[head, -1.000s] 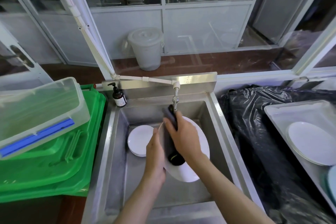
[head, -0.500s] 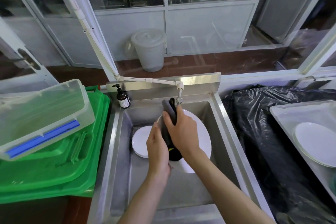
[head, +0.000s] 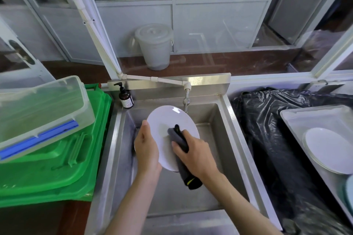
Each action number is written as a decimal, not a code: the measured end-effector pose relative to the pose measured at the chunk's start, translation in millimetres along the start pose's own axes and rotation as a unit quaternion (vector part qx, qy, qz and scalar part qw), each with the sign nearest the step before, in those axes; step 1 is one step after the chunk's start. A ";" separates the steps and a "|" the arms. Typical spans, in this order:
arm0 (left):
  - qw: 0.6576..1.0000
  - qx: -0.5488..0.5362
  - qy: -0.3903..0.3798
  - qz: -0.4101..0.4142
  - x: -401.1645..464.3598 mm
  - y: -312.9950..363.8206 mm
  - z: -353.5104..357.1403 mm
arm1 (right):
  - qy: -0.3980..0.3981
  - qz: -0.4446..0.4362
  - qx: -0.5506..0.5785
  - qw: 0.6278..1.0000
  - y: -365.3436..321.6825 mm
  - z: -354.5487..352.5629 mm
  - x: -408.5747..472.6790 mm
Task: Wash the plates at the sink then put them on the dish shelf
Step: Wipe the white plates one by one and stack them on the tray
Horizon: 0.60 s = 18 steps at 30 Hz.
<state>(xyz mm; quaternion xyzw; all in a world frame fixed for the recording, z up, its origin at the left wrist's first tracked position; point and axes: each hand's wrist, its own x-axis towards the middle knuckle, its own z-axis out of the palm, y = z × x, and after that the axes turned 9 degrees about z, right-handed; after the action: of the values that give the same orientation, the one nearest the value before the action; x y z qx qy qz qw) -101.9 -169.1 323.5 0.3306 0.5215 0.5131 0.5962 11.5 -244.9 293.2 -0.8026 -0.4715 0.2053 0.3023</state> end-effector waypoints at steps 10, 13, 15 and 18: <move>0.999 0.031 -0.021 0.002 -13.8 5.2 5.2 | 0.046 0.063 -0.021 0.997 23.5 -8.6 12.6; 0.999 0.040 -0.022 0.028 -12.2 11.5 10.1 | 0.017 0.019 0.019 0.999 12.6 -2.8 -0.9; 0.997 0.047 -0.033 0.043 -10.3 11.5 9.8 | -0.009 -0.013 0.031 0.999 12.4 -2.1 -10.9; 0.995 0.062 -0.046 0.056 -14.3 8.3 6.2 | 0.001 0.000 0.018 1.000 28.3 -9.5 -2.7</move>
<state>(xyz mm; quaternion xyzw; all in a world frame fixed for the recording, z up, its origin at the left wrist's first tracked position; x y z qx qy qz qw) -97.1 -179.8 336.7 0.4184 0.5053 0.4965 0.5684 34.1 -260.6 281.1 -0.7971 -0.4676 0.2125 0.3175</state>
